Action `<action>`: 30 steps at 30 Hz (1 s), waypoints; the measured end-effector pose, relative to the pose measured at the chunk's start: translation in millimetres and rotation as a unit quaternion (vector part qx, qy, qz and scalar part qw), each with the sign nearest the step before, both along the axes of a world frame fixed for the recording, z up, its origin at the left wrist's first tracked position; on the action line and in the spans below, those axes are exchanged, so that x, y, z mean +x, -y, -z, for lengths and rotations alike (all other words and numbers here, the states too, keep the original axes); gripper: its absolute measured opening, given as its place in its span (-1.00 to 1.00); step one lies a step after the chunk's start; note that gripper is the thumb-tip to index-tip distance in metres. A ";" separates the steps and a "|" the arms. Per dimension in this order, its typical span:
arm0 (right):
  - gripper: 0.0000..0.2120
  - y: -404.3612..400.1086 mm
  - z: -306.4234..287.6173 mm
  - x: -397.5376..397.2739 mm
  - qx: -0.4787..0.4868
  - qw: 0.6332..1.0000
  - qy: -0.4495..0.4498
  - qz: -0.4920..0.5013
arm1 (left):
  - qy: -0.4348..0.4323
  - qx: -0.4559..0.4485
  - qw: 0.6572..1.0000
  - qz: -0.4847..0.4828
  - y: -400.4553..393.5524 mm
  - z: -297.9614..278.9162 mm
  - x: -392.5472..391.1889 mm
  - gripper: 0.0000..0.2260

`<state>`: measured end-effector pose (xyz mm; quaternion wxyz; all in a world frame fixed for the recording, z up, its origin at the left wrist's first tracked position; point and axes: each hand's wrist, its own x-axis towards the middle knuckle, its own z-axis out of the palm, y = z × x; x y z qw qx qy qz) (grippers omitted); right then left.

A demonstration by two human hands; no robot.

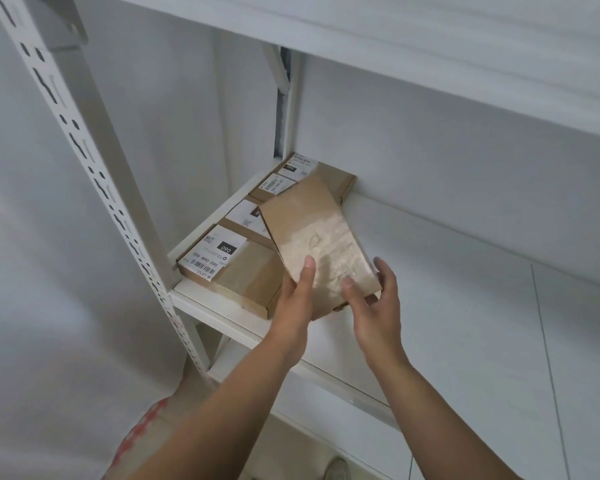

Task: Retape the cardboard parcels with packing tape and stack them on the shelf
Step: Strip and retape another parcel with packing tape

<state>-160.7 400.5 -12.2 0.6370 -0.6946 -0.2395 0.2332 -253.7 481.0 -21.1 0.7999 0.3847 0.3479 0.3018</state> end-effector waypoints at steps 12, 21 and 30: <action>-0.50 23.0 43.1 23.4 -0.006 0.868 0.494 -0.048 | 0.083 -0.087 0.993 0.006 -3.1 -16.9 25.0 -0.64; -0.64 37.4 3.9 36.8 0.063 0.969 -0.237 0.014 | 0.134 -0.143 0.979 0.061 0.5 1.7 47.6 -0.68; -0.71 36.9 35.9 98.5 0.001 0.953 -0.223 0.203 | -0.118 -0.059 0.981 0.139 6.9 39.6 69.8 -0.68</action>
